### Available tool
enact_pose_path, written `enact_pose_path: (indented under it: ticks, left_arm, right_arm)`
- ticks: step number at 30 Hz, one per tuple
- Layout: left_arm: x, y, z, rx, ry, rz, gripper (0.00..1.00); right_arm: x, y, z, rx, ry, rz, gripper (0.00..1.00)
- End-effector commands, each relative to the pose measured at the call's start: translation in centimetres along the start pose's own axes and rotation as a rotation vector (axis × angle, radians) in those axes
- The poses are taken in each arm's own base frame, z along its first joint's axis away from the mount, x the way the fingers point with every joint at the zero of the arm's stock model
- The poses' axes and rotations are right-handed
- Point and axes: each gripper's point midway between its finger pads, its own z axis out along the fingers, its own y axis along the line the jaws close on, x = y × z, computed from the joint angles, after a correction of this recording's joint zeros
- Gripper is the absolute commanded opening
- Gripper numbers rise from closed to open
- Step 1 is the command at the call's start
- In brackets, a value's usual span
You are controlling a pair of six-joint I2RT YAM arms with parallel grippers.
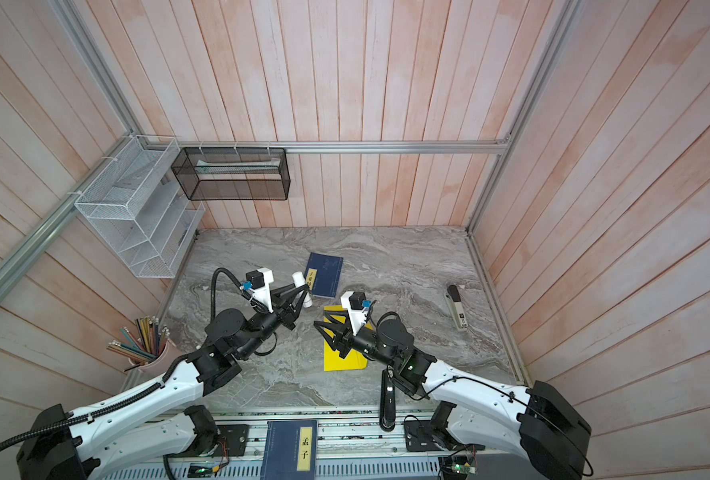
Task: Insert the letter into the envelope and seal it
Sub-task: 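Move the right gripper back toward the glue stick in the left gripper, then grasp the glue stick body with the right gripper while the left holds it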
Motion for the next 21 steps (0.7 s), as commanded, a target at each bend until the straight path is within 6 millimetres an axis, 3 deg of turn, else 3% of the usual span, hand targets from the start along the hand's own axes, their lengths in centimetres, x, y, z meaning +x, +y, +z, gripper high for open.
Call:
enact_pose_path:
  ticks: [1,15,21]
  left_arm:
    - [-2.8,-1.3,0.5,0.047,-0.088,-0.013,0.00]
    - [-1.9,-0.1,2.1,0.051,-0.072,-0.008,0.00]
    - [-1.8,-0.1,2.4,0.058,-0.073,-0.012,0.00]
  right_arm:
    - [-2.2,0.0,0.2,-0.024,-0.068,-0.018,0.44]
    - [-1.8,-1.5,2.2,-0.079,-0.001,-0.064,0.46]
    - [-1.5,-3.1,3.5,0.036,0.013,-0.121,0.48]
